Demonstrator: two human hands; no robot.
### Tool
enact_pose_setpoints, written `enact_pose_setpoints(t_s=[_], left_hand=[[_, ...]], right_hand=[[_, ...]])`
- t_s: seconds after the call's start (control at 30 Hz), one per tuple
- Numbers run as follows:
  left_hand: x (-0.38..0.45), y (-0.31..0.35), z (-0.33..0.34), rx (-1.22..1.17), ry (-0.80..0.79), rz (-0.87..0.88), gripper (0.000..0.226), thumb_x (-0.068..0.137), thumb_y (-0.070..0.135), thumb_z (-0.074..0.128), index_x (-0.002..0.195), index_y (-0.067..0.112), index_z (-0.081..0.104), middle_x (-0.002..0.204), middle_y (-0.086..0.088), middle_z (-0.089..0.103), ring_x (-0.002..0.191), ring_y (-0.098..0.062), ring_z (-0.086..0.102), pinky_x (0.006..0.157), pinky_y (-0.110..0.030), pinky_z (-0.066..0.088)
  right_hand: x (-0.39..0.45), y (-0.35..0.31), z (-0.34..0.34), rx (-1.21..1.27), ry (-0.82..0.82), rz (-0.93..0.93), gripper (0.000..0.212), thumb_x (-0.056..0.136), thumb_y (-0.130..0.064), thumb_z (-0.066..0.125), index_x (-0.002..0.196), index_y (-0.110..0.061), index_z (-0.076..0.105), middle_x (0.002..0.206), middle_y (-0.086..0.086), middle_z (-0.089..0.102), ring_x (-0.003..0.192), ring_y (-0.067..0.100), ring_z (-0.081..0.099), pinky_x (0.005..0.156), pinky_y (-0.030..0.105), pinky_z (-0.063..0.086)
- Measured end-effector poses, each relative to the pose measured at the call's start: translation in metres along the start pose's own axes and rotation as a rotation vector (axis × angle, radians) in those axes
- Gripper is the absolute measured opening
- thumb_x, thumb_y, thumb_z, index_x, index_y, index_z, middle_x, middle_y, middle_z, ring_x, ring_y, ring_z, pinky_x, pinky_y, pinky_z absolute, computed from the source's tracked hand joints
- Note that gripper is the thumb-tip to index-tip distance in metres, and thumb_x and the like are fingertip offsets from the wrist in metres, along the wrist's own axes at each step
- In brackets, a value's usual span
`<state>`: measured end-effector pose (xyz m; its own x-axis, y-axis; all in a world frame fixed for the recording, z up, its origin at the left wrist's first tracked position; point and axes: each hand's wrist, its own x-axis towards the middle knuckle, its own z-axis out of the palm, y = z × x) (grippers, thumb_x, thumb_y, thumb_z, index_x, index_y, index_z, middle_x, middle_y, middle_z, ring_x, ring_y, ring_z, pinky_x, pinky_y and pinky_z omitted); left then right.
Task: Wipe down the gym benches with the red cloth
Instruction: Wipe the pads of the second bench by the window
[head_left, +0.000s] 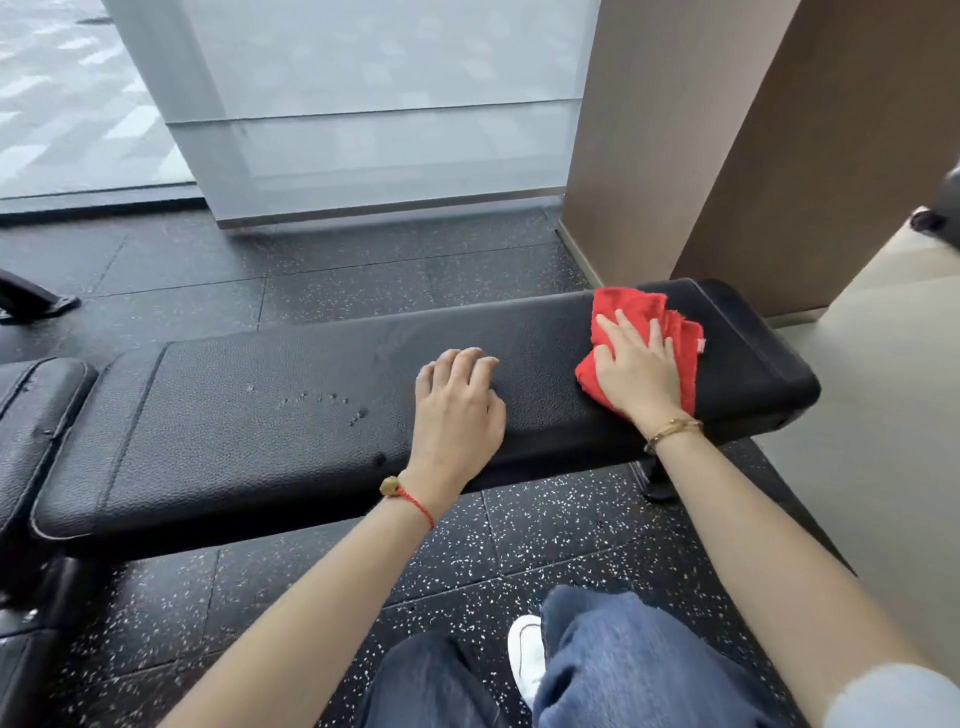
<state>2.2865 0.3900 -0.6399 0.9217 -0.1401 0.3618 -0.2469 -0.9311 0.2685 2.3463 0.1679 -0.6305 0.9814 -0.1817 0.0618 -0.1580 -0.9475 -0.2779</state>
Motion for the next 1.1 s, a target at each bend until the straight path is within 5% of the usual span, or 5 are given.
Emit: enact_pose_setpoints(t_s=[0.23,0.4,0.53,0.87,1.1], left_hand=[[0.003,0.004,0.022,0.035,-0.011,0.019,0.037,0.092,0.027,0.041,0.123,0.018,0.058,0.132,-0.001,0.056,0.124,-0.026,0.048,0.107,-0.043,0.035],[0.002,0.002,0.027,0.025,0.021,0.023,0.035,0.092,0.028,0.042,0.122,0.018,0.058,0.13,-0.001,0.057,0.124,-0.026,0.048,0.108,-0.044,0.036],[0.002,0.006,0.028,0.048,0.022,0.005,0.039,0.091,0.028,0.04,0.123,0.016,0.058,0.131,-0.003,0.057,0.125,-0.027,0.048,0.108,-0.045,0.035],[0.001,0.008,0.028,0.08,0.014,-0.003,0.039,0.092,0.027,0.04,0.124,0.016,0.058,0.133,-0.003,0.057,0.126,-0.027,0.048,0.109,-0.046,0.034],[0.0,0.007,0.028,0.084,0.016,0.006,0.041,0.093,0.027,0.04,0.127,0.015,0.058,0.135,-0.004,0.056,0.128,-0.028,0.047,0.11,-0.047,0.034]], right_hand=[[-0.059,0.017,0.005,0.03,-0.011,-0.245,0.053,0.095,-0.033,0.035,0.147,-0.04,0.031,0.158,-0.014,0.023,0.149,0.024,0.012,0.122,0.043,0.008],[-0.041,0.077,-0.007,0.06,0.15,0.152,0.052,0.097,-0.029,0.035,0.148,-0.032,0.032,0.16,-0.004,0.023,0.148,0.031,0.01,0.121,0.048,0.003],[0.013,0.109,-0.028,0.034,0.09,0.327,0.052,0.098,-0.032,0.029,0.15,-0.03,0.028,0.161,-0.002,0.018,0.148,0.037,0.007,0.121,0.049,0.001],[-0.005,0.037,-0.003,0.035,-0.095,-0.315,0.054,0.093,-0.029,0.036,0.146,-0.038,0.034,0.158,-0.011,0.025,0.148,0.027,0.015,0.122,0.043,0.009],[0.021,0.096,-0.016,-0.025,-0.011,-0.039,0.051,0.098,-0.029,0.035,0.148,-0.039,0.03,0.16,-0.008,0.021,0.148,0.032,0.015,0.122,0.045,0.008]])
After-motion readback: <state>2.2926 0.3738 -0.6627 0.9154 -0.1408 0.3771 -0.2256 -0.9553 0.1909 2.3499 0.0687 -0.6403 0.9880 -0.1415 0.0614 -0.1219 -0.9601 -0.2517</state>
